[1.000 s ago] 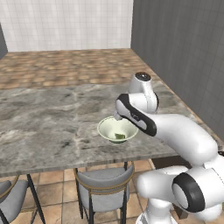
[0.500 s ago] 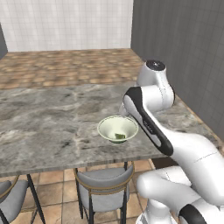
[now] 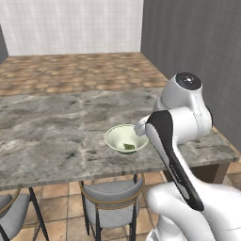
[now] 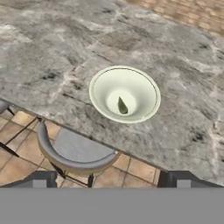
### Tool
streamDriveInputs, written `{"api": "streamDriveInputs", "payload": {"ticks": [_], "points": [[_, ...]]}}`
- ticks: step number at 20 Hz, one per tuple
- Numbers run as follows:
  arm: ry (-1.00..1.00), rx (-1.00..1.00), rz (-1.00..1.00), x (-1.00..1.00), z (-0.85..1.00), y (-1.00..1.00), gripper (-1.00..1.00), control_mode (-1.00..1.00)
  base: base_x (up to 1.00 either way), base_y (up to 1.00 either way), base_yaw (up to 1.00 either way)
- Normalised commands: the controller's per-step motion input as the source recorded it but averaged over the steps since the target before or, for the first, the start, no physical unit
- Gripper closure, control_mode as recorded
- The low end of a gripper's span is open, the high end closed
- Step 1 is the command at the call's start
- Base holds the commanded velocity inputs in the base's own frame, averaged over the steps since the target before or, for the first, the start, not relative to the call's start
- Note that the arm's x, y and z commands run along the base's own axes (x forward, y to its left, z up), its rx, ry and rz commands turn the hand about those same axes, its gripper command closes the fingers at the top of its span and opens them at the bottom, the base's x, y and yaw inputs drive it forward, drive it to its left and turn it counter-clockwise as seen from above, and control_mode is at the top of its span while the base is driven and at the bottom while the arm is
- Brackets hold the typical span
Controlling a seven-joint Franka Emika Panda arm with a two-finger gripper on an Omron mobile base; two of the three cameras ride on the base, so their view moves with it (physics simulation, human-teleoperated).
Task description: There is a bowl on the dining counter. Grab a lemon wedge from the fridge and place it in the bowl. Then get the liquor bottle and glass cup from the cabinet and place them next to the bowl.
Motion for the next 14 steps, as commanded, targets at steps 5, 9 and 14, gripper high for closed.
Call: {"api": "streamDriveInputs", "payload": {"ticks": [5,9,14], "points": [[-0.06,0.11,-0.17,-0.65,0.38,-0.05,-1.00,-1.00,0.00,0.00,0.00],[-0.10,0.12,-0.10,-0.59,0.48,-0.12,-1.00,-1.00,0.00,0.00,0.00],[0.00,0.20,-0.01,-0.65,0.32,-0.25,-1.00,-1.00,0.00,0.00,0.00]]}}
